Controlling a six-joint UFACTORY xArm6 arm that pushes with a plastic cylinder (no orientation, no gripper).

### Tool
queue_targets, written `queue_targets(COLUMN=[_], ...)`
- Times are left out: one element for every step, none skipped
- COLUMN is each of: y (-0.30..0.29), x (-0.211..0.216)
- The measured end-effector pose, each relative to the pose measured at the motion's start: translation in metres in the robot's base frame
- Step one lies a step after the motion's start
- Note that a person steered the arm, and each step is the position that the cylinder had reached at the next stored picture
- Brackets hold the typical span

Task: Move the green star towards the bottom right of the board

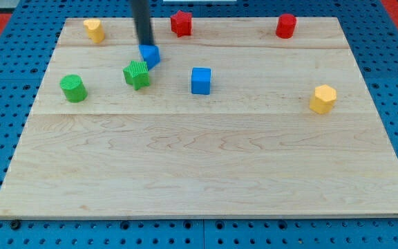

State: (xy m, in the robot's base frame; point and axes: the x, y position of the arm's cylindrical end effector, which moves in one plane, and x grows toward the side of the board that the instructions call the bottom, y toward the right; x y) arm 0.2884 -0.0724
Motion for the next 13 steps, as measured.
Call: queue_targets(y=[0.019,0.009,-0.021,-0.051,-0.05,-0.043,0.009,0.057,0.057,0.064,0.073,0.079,0.029], x=[0.012,0.002,-0.005,0.036,0.076,0.109,0.167,0.183,0.183,0.183,0.183,0.183,0.183])
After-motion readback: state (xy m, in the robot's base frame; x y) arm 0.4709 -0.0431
